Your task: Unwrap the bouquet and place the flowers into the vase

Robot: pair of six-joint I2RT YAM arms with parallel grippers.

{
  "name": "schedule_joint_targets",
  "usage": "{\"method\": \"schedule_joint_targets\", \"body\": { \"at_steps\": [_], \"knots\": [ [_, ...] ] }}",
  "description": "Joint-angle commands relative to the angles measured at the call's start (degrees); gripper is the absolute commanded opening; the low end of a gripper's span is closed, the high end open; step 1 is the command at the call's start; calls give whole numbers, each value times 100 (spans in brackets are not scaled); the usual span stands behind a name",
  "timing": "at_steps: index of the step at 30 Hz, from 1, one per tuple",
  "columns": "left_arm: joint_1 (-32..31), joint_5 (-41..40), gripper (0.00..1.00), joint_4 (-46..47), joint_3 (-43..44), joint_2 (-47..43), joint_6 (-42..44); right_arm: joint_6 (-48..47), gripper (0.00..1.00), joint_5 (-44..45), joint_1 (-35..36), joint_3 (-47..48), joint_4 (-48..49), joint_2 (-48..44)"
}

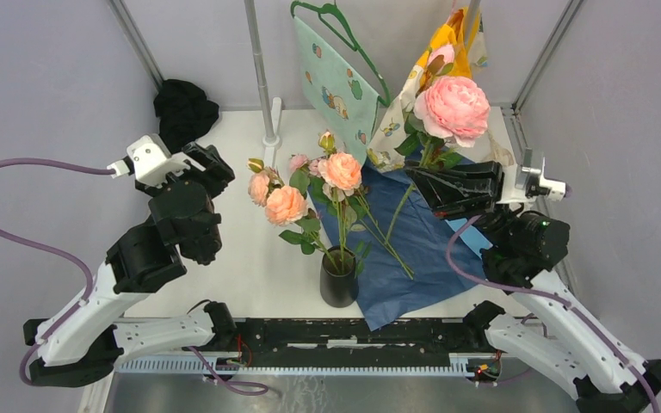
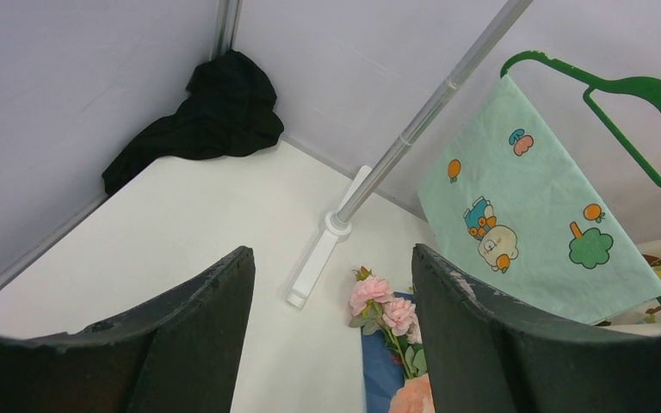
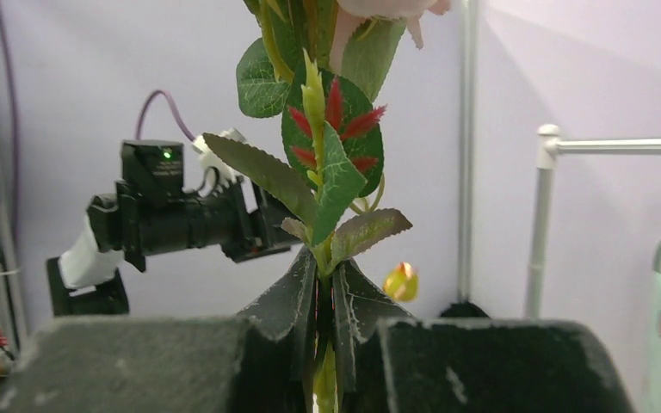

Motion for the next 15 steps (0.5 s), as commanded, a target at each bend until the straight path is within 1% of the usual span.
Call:
{"method": "schedule_joint_targets", "body": {
  "at_steps": [1,5,10,15],
  "knots": [
    [-34,-236,73,57,32,21,-330,964,0,-650,33,558,1598,520],
    [-33,-229,73,49,31,24,-331,922,0,-626,255,759,1662,936],
    [-34,-221,73,13,31,15,-346,387,0,-539,970,1111,1216,1529],
    [-32,-248,73,-113,31,-63,-432,111,0,-416,1336,1159,1002,1780]
  ]
}}
